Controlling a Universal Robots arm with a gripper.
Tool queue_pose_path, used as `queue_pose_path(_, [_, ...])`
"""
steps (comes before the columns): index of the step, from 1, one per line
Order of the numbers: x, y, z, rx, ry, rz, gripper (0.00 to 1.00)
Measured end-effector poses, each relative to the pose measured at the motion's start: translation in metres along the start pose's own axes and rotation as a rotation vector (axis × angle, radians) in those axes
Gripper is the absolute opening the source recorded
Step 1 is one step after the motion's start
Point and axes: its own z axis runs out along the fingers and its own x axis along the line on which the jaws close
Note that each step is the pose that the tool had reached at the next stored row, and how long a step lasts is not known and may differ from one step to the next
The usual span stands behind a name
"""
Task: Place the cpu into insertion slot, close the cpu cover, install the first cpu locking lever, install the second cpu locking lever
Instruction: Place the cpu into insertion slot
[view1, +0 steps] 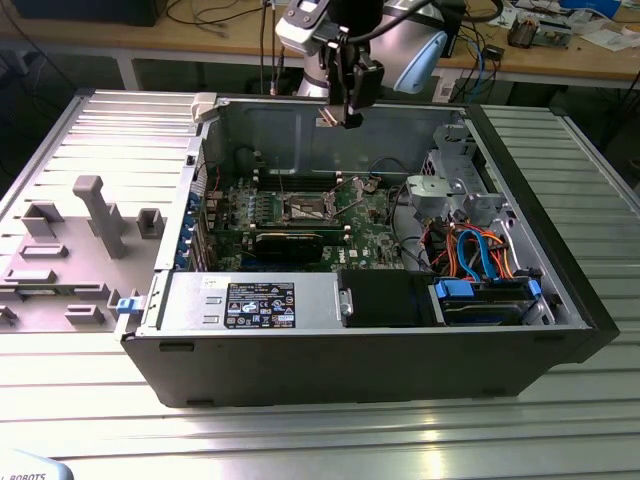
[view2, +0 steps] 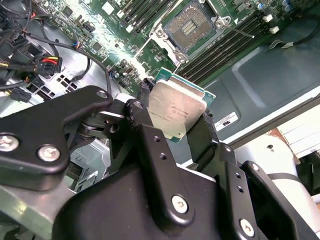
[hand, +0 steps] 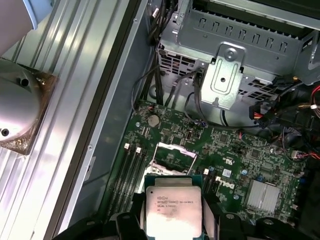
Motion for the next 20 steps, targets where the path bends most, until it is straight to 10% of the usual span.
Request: queue_pose_path(20, [0.0000, 0.0000, 0.0001, -0.0008, -0.0033, 0.037, 0.54])
